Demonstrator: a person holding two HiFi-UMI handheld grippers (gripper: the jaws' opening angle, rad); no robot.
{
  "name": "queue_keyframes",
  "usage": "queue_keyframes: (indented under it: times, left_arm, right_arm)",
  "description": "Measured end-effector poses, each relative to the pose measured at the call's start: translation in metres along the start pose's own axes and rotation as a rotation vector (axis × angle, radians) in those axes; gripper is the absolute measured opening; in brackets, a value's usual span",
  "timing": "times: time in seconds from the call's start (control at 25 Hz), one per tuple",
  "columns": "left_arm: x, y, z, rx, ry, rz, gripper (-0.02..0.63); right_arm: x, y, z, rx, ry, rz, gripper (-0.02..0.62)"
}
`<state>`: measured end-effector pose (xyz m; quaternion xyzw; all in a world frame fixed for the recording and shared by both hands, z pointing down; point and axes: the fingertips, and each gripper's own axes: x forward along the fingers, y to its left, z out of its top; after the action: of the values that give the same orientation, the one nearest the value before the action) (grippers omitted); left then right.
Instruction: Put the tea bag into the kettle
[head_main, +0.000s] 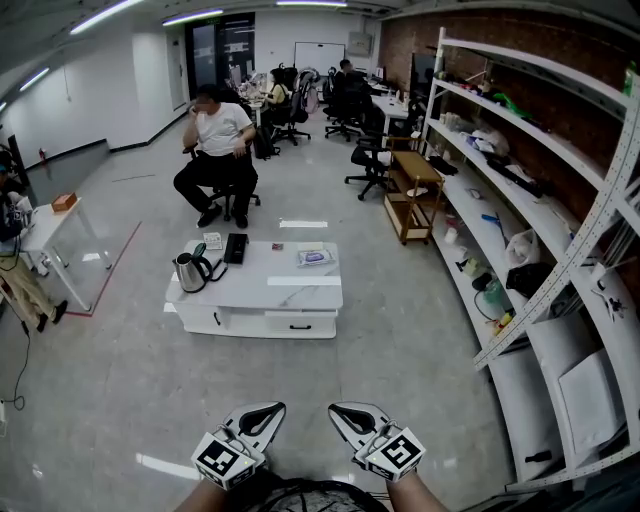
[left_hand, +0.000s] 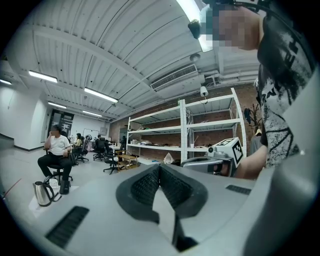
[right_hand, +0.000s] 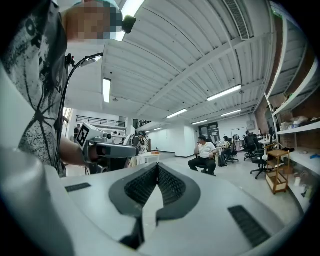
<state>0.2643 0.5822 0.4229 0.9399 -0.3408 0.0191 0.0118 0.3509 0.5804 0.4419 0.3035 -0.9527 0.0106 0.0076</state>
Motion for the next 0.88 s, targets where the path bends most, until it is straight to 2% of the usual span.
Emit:
queue_keyframes:
  times: [0.4,0.88]
  left_arm:
    - [0.01,0.032,-0.002,-0.036,-0.016,0.009,0.008]
    - [0.017,0.115,0.001,-0.035,-0.024,-0.008,0.008]
  right_arm:
    - [0.024,-0.014,-0.005,-0.007,0.022,-0.004,0.009]
    - [0.098,-0.041,0.001,-0.014,0.026,-0.038,0.009]
